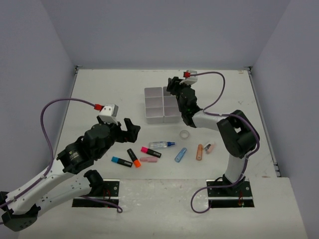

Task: Sort the stationery into containers
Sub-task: Place the pen in the storage box.

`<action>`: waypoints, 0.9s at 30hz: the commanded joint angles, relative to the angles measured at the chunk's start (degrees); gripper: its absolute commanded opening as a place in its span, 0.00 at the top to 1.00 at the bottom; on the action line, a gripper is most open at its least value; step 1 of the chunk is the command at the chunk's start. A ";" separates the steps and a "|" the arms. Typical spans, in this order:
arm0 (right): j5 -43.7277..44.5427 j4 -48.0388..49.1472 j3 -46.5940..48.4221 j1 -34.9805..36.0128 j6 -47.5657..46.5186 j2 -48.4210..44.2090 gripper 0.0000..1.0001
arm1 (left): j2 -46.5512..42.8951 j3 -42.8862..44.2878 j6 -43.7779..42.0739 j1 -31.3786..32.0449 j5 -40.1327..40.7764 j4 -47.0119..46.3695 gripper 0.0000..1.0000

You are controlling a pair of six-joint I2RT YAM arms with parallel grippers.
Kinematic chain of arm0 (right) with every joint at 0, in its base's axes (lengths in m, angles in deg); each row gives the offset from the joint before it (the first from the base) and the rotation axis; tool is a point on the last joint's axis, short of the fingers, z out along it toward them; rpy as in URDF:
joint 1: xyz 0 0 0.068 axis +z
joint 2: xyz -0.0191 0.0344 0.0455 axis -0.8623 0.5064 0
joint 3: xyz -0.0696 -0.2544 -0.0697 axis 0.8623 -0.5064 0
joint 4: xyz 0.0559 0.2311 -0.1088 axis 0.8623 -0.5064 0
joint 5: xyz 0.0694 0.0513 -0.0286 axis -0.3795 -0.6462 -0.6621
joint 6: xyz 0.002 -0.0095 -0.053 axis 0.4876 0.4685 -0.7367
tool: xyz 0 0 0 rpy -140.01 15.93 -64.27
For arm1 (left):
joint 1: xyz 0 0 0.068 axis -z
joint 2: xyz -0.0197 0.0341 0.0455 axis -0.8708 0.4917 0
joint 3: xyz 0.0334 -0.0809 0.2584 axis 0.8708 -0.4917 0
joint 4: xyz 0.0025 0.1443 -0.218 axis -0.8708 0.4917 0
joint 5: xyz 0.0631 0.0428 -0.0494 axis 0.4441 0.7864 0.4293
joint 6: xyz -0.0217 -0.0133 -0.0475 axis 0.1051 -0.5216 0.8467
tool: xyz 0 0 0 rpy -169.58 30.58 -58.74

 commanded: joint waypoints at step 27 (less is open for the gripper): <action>-9.93 -82.17 -18.35 -0.62 24.15 -49.87 0.10 | 16.75 12.07 7.55 -0.18 11.46 16.02 0.00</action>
